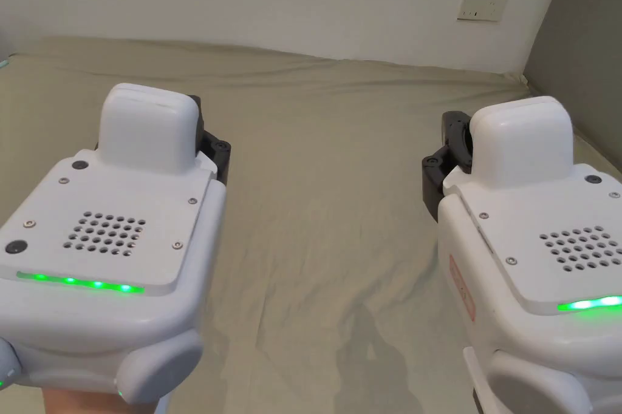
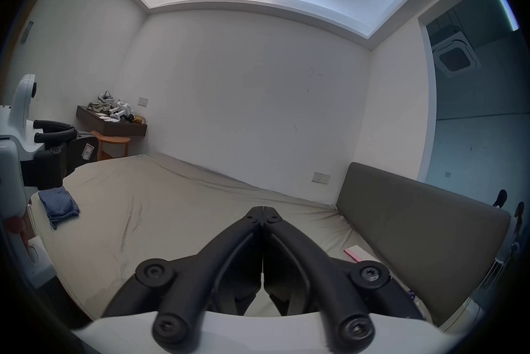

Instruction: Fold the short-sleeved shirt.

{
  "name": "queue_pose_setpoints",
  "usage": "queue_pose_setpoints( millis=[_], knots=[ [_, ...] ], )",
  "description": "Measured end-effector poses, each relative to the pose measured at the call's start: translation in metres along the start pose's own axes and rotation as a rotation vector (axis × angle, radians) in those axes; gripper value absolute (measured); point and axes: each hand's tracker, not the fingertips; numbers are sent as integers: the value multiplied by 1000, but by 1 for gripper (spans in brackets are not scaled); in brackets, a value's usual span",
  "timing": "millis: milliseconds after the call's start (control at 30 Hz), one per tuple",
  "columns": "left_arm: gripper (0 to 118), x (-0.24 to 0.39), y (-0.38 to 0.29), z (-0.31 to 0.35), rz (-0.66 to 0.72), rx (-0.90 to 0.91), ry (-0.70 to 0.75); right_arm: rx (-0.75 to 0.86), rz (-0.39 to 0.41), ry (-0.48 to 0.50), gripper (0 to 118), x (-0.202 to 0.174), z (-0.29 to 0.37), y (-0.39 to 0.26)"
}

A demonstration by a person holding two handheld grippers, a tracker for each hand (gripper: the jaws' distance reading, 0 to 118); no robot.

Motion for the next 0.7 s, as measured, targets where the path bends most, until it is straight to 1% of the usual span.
queue_pose_setpoints(
  millis=[67,267,400,700],
  knots=[
    [0,5,0,1,-27,3,-4,1,-6,1,2,-2,0,-1],
    [0,9,-1,7,-49,-2,-18,13,-44,0,2,-2,6,-1],
    [0,9,4,8,-31,3,-17,3,-30,-3,2,-2,4,-4],
    [0,13,5,8,-15,8,-10,3,-26,5,2,-2,4,-6]
  ],
)
